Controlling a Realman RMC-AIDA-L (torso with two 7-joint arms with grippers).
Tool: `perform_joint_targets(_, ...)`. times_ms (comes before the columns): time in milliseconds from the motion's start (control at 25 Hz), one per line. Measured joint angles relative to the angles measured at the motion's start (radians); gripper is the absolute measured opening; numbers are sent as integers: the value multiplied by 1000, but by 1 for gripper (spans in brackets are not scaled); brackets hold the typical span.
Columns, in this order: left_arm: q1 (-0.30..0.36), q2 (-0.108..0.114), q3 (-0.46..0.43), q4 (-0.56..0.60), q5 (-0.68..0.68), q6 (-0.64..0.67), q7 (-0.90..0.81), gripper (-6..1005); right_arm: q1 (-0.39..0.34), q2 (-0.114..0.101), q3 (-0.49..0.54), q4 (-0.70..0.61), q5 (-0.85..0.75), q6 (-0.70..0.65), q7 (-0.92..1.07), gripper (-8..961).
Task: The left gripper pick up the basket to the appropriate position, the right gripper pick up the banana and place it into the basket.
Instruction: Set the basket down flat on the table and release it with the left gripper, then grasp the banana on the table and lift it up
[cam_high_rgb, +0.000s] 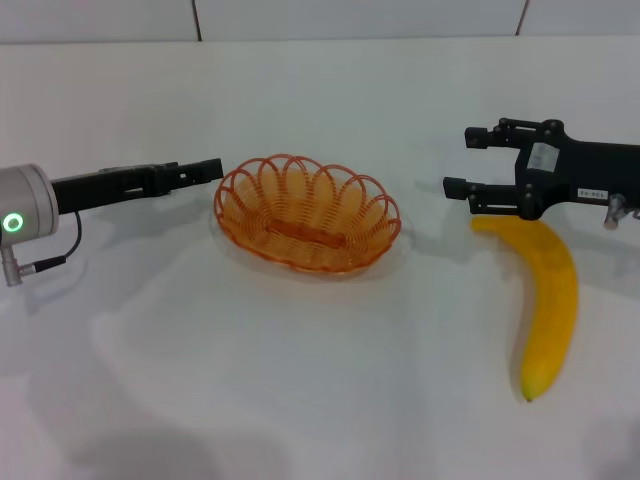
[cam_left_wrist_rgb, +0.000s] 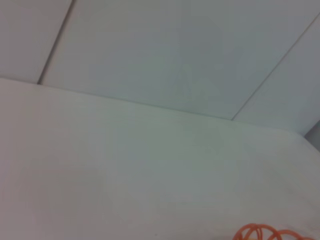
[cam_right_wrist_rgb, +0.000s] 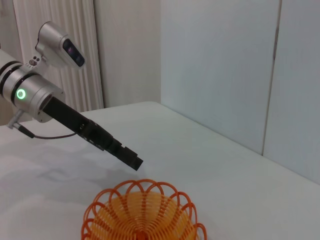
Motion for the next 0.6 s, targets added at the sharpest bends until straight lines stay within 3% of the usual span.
perform_joint_targets(360,1,4,9,16,26,11,60,883,0,0,0,1,-1,0,0,763)
perform_joint_targets(600,41,5,18,104,38,45,103,882,-2,0,0,1,-1,0,0,763)
